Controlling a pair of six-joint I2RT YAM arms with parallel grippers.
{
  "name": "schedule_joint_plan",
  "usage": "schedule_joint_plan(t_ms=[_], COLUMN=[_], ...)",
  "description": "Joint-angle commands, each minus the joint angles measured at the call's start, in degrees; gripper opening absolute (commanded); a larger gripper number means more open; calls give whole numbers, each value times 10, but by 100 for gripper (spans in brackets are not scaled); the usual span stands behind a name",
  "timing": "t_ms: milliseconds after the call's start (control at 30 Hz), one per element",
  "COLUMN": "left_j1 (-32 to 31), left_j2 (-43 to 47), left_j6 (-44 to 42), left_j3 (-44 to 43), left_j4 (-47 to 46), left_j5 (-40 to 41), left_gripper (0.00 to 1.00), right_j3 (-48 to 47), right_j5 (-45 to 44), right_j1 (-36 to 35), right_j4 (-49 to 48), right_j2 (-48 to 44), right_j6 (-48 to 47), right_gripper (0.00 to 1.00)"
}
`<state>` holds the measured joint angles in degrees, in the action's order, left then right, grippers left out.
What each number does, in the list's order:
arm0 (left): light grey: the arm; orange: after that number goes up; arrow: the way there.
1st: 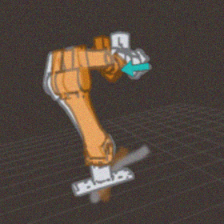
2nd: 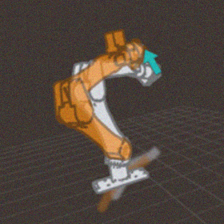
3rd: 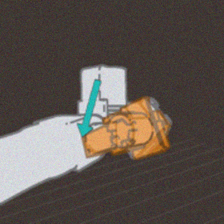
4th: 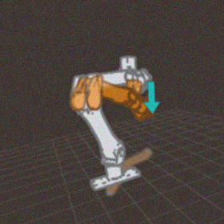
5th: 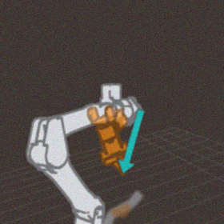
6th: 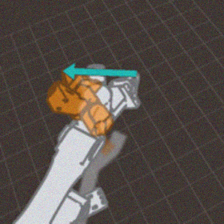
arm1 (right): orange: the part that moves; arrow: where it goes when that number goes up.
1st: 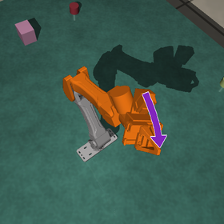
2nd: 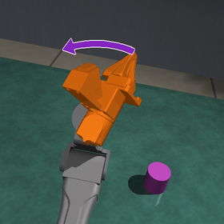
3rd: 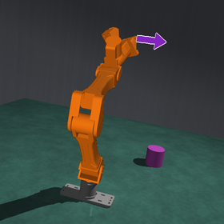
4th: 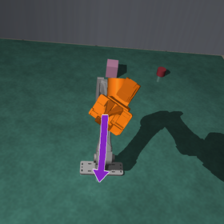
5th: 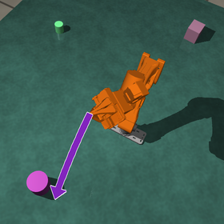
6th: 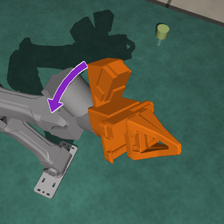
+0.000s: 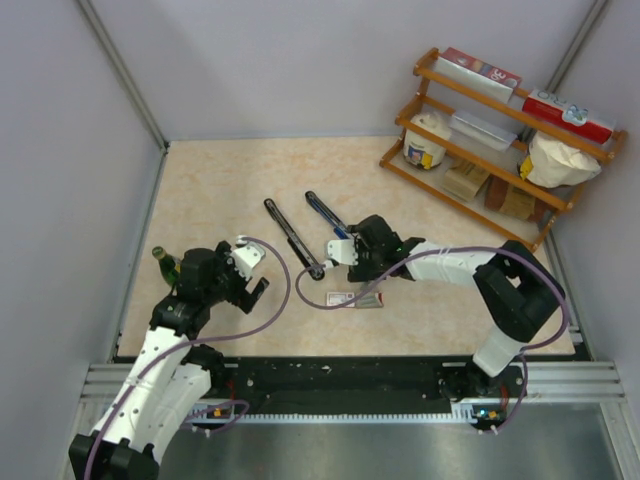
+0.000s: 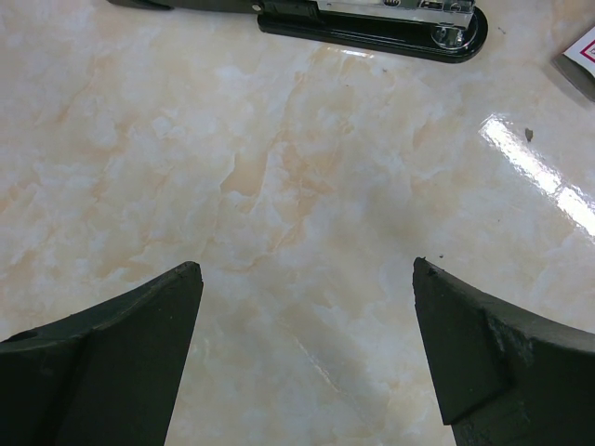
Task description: Load the staples into the stapler
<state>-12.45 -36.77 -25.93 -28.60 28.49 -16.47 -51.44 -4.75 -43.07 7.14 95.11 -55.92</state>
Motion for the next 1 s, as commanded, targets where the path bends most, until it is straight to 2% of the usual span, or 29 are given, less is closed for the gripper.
schedule_joint_plan(t_ms=[0,100,233,467,533,800,967], left_j1=[4,4,5,5,5,5,5], left_j2=[10,9,10,8,7,7,7], left_j6=[-5,-5,-4,-4,-4,-5,-5], left_j3=[0,0,0,0,-1,-1,-1], left_j4=[-20,-20,-19,-19,-19,-19,-19], left_j5=[-6,-7,-8,-9,-10,-7,-7], left_gripper=[99,99,99,99,99,99,99], right_j3=[-11,-9,0,37,36,38,41], right_j5=[-60,-84,-70,73,82,84,83], right_j1=[1,4,4,4,4,1,-15], right_j4=[-59,-91,-90,37,63,79,51], right_j2=[24,24,5,-91,-101,-74,-58], right_j6=[20,22,12,-75,-88,-103,-90], right_gripper=[92,92,92,92,92,92,92])
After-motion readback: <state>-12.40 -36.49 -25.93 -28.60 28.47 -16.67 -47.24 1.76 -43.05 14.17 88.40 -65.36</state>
